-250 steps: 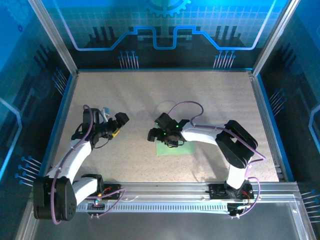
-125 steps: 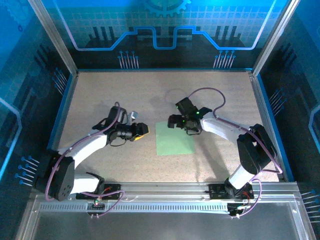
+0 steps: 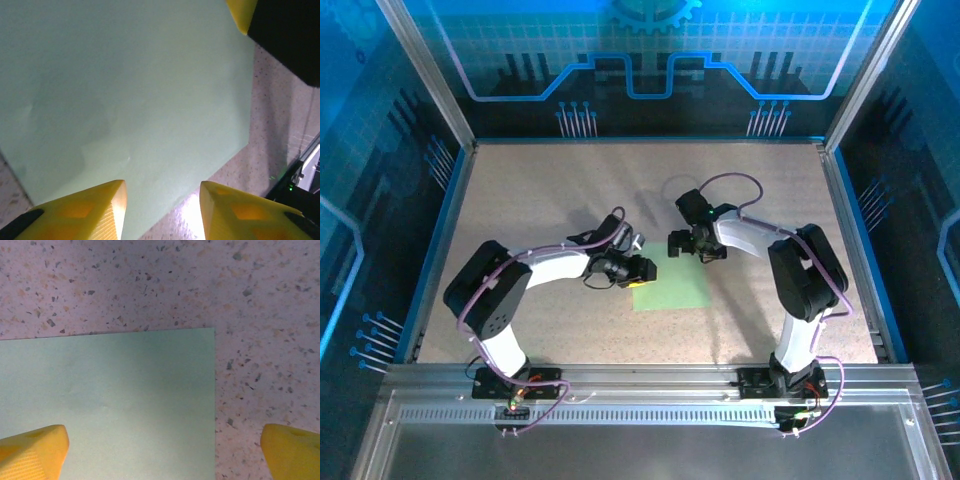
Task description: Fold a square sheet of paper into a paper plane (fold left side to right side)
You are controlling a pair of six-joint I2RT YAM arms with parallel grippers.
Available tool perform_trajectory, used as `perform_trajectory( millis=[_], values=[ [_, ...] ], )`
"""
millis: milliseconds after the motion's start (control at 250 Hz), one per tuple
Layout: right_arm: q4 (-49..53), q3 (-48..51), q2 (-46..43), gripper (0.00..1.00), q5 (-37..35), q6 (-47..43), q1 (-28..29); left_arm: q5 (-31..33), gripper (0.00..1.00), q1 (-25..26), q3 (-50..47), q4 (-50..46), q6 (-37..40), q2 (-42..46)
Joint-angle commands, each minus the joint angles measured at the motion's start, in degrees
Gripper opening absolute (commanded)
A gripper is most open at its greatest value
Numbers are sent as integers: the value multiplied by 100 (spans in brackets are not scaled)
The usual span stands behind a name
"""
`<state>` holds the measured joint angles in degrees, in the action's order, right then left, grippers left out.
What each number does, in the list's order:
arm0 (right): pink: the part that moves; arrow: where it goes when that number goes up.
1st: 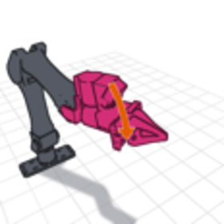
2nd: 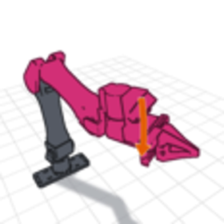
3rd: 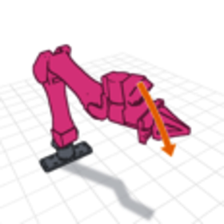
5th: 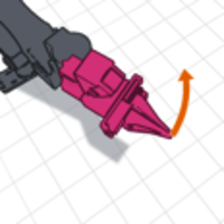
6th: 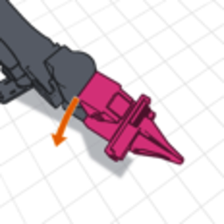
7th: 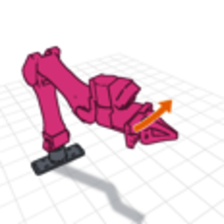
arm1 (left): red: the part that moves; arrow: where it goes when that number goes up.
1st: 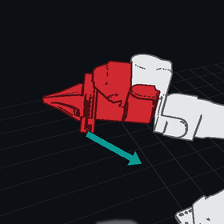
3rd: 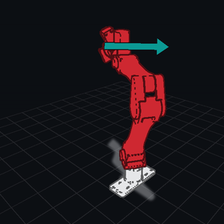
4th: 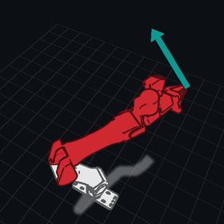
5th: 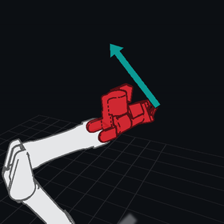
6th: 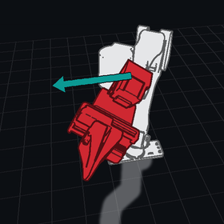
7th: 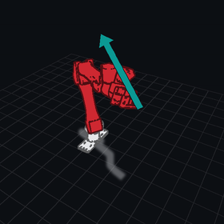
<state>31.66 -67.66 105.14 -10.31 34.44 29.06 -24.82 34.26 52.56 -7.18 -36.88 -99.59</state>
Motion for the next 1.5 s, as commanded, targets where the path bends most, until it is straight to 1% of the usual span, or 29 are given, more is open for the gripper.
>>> perform_trajectory(
  millis=[0, 176, 404, 519, 775, 931, 1091, 1159, 1271, 1347, 1391, 1494],
  values=[
    [-15, -82, 127, 99, 114, -26, -27, 219, 43, 54, 272, -252, 216, -215],
    [-124, 24, 239, 99, 360, 41, 22, 320, 42, 63, 308, -425, 199, -402],
    [-72, 68, 301, 99, 402, 123, 201, 328, 42, 63, 308, -455, 203, -575],
    [-110, 144, 247, 99, 502, 234, 292, 355, 41, 63, 338, -514, 225, -640],
    [31, 194, 60, 100, 483, 348, 554, 329, 41, 61, 345, -459, 214, -692],
    [120, 194, -26, 97, 460, 362, 661, 311, 41, 63, 346, -442, 202, -676],
    [158, 218, -104, 85, 452, 341, 676, 277, 41, 61, 343, -399, 199, -636],
    [178, 212, -117, 76, 452, 306, 673, 280, 41, 63, 332, -379, 194, -601],
    [228, 206, -151, 58, 408, 257, 665, 269, 42, 61, 319, -343, 186, -505],
    [231, 235, -199, 49, 430, 249, 645, 238, 43, 62, 287, -281, 155, -392],
    [219, 269, -250, 43, 460, 248, 620, 240, 44, 56, 282, -258, 155, -291],
    [99, 381, -424, 34, 588, 204, 575, 305, 51, 29, 267, -291, 234, 62]
  ],
)
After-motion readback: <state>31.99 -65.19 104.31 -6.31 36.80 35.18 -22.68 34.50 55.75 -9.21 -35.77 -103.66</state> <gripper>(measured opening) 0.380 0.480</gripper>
